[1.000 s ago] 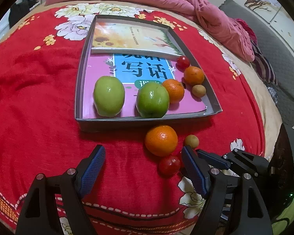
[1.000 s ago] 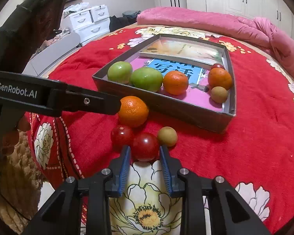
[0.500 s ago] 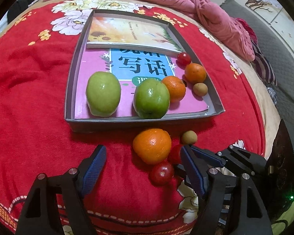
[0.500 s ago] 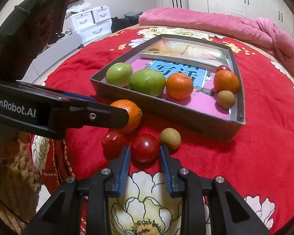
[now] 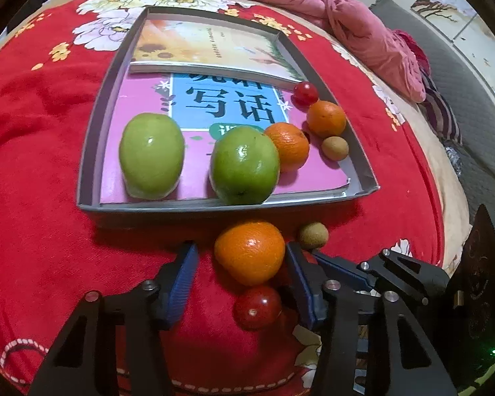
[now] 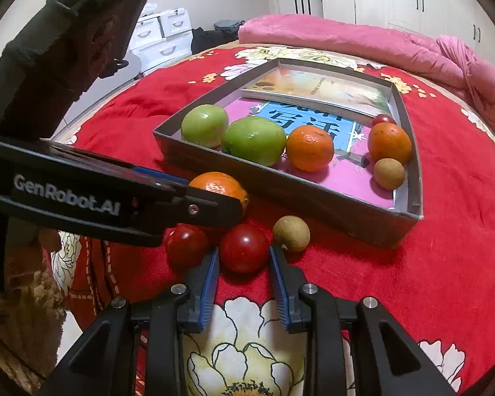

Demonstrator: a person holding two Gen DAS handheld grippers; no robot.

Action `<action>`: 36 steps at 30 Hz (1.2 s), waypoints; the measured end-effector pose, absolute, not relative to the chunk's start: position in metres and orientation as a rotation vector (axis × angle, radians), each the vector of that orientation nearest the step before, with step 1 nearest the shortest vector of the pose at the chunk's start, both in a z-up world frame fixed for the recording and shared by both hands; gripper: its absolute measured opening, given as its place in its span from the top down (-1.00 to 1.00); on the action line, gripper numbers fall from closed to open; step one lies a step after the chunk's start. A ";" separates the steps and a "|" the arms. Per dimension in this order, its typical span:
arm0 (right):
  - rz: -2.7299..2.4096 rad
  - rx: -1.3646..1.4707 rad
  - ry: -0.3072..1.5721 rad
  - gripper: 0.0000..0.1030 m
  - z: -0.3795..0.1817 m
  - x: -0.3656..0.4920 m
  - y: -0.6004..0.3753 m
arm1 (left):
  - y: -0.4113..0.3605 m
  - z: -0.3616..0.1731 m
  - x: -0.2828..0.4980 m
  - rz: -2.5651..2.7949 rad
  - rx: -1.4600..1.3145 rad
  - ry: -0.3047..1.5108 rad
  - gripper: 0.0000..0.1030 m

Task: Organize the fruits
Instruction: 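Grasp an orange with the left tool while the right tool grasps a red tomato, then lift the orange and tomato and carry them over the tray with both tools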

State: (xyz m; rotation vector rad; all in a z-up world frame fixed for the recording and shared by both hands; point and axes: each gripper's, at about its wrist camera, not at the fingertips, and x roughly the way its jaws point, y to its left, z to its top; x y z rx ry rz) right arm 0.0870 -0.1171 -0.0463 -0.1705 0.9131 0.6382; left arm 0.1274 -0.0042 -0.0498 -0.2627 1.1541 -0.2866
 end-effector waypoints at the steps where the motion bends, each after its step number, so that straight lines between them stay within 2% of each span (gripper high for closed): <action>1: 0.639 -0.166 0.915 0.40 -0.046 0.087 -0.118 | -0.005 -0.050 0.128 -0.290 -0.266 1.154 0.04; 4: 0.641 -0.146 0.923 0.40 -0.046 0.088 -0.121 | -0.005 -0.050 0.130 -0.312 -0.288 1.150 0.15; 8: 0.646 -0.130 0.918 0.40 -0.043 0.086 -0.124 | -0.003 -0.051 0.130 -0.322 -0.305 1.148 0.17; 36: 0.645 0.008 0.765 0.40 0.004 0.081 -0.153 | 0.024 0.020 0.106 -0.278 -0.272 0.996 0.18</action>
